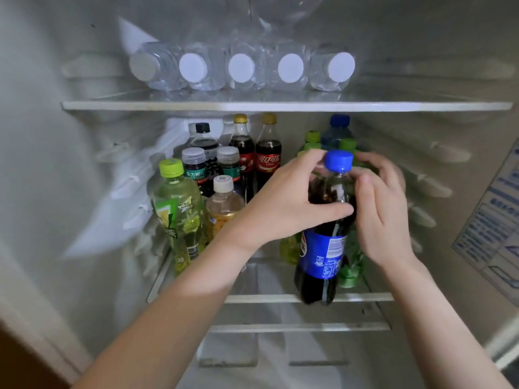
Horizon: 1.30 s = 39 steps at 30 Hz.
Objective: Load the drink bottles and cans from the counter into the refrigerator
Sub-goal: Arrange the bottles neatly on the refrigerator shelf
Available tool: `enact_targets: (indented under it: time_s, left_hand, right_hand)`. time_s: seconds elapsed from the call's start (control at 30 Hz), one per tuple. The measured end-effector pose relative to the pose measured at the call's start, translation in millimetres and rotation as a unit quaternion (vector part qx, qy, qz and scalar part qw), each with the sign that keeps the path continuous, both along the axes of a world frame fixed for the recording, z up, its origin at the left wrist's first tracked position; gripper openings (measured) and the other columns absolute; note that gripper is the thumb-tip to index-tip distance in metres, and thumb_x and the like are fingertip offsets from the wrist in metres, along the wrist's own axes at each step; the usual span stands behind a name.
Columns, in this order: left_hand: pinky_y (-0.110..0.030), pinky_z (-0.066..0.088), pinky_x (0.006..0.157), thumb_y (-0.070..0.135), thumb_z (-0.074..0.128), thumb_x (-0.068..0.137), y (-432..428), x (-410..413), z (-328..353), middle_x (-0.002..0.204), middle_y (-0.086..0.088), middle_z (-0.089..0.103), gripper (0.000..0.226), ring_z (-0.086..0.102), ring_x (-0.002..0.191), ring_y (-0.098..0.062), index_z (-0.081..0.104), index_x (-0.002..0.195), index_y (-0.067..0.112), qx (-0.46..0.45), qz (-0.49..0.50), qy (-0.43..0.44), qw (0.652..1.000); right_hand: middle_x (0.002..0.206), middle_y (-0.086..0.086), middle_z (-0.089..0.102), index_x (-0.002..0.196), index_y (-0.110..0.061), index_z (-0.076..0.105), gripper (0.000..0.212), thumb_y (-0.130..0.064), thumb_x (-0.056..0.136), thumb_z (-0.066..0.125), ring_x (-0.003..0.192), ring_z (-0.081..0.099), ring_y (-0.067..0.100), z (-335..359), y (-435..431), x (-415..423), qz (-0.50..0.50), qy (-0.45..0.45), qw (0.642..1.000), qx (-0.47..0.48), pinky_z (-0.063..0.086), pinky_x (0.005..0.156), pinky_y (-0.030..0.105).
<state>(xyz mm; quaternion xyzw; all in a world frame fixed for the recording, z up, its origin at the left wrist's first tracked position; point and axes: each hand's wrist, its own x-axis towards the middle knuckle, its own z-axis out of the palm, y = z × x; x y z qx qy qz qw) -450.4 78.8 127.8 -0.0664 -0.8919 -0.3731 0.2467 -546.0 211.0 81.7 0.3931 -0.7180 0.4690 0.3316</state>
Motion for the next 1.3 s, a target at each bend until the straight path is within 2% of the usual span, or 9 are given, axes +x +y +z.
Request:
enact_targets:
  time_s: [0.23,0.33,0.43,0.57,0.77,0.87,1.0,1.2,1.3]
  left_hand:
    - [0.002,0.037,0.083,0.028,0.081,0.071,-7.1,9.5,-7.0,0.112,0.019,0.051,0.072,0.051,0.1,0.015,0.043,0.132,0.02,0.0,0.024,0.005,1.0]
    - [-0.011,0.044,0.089,0.034,0.08,0.071,-22.8,19.5,-3.3,0.121,0.014,0.047,0.091,0.053,0.106,0.006,0.024,0.143,0.032,-0.015,0.045,-0.021,0.999]
    - [-0.022,0.049,0.089,0.033,0.08,0.071,-38.3,26.0,5.5,0.127,0.009,0.048,0.087,0.055,0.107,0.002,0.026,0.14,0.037,-0.045,0.047,-0.041,0.997]
    - [-0.008,0.047,0.072,0.03,0.082,0.066,-55.4,21.0,20.0,0.117,0.005,0.051,0.078,0.058,0.098,0.002,0.034,0.126,0.039,-0.103,0.055,-0.072,0.991]
    - [-0.045,0.054,0.079,0.024,0.087,0.055,-82.3,-3.9,44.4,0.104,-0.001,0.06,0.075,0.064,0.089,-0.021,0.036,0.108,0.034,-0.186,0.088,-0.143,0.968]
    - [-0.05,0.053,0.083,0.019,0.089,0.054,-91.2,-21.3,52.0,0.106,-0.005,0.061,0.076,0.064,0.095,-0.026,0.039,0.11,0.031,-0.178,0.086,-0.175,0.964]
    - [-0.048,0.052,0.086,0.022,0.089,0.053,-101.9,-38.9,55.9,0.109,0.001,0.058,0.076,0.062,0.097,-0.023,0.04,0.111,0.031,-0.183,0.095,-0.184,0.961]
    - [-0.041,0.051,0.088,0.013,0.087,0.057,-116.0,-57.1,45.4,0.118,-0.003,0.056,0.076,0.059,0.098,-0.021,0.042,0.117,0.023,-0.158,0.094,-0.149,0.972]
    - [-0.037,0.051,0.087,0.012,0.087,0.056,-117.5,-63.7,44.8,0.117,-0.002,0.054,0.077,0.058,0.096,-0.021,0.044,0.119,0.022,-0.154,0.079,-0.137,0.975]
  right_hand:
    - [0.123,0.011,0.05,0.116,-0.002,0.06,0.032,-0.002,0.087,0.045,0.116,0.044,0.01,-4.9,7.0,-6.0,0.024,-0.007,1.0,-0.003,0.032,0.102,0.016]
    - [0.121,0.011,0.052,0.114,-0.003,0.06,0.036,0.005,0.081,0.048,0.115,0.046,0.013,-4.4,7.4,-6.9,0.017,0.007,1.0,0.002,0.033,0.102,0.017]
    - [0.119,0.011,0.053,0.111,-0.004,0.062,0.035,0.006,0.08,0.049,0.112,0.047,0.011,-3.9,5.3,-5.8,0.005,0.004,1.0,-0.007,0.032,0.1,0.014]
    - [0.118,0.01,0.053,0.108,-0.006,0.063,0.033,0.007,0.08,0.051,0.11,0.047,0.009,-3.4,3.6,-3.7,-0.01,-0.004,1.0,-0.005,0.031,0.096,0.008]
    - [0.114,0.001,0.049,0.106,-0.008,0.064,0.031,0.006,0.081,0.053,0.106,0.045,0.004,1.2,1.9,-1.6,-0.027,-0.023,0.999,0.008,0.028,0.088,0.0]
    - [0.116,0.007,0.052,0.112,-0.009,0.061,0.035,0.005,0.08,0.052,0.107,0.047,0.007,3.5,0.1,-0.5,-0.037,-0.031,0.999,0.011,0.029,0.089,0.001]
    - [0.126,0.009,0.051,0.128,-0.009,0.05,0.046,-0.006,0.083,0.061,0.109,0.042,0.001,0.6,-1.6,0.9,-0.071,-0.06,0.996,0.004,0.027,0.091,0.002]
    - [0.126,0.013,0.054,0.131,-0.007,0.049,0.047,-0.009,0.085,0.063,0.118,0.046,0.021,-2.8,1.5,-6.0,-0.113,-0.05,0.992,-0.003,0.031,0.098,0.017]
    - [0.121,0.017,0.054,0.124,-0.003,0.055,0.042,-0.003,0.083,0.064,0.115,0.046,0.02,-1.0,4.6,-12.9,-0.126,-0.01,0.992,-0.007,0.026,0.099,0.007]
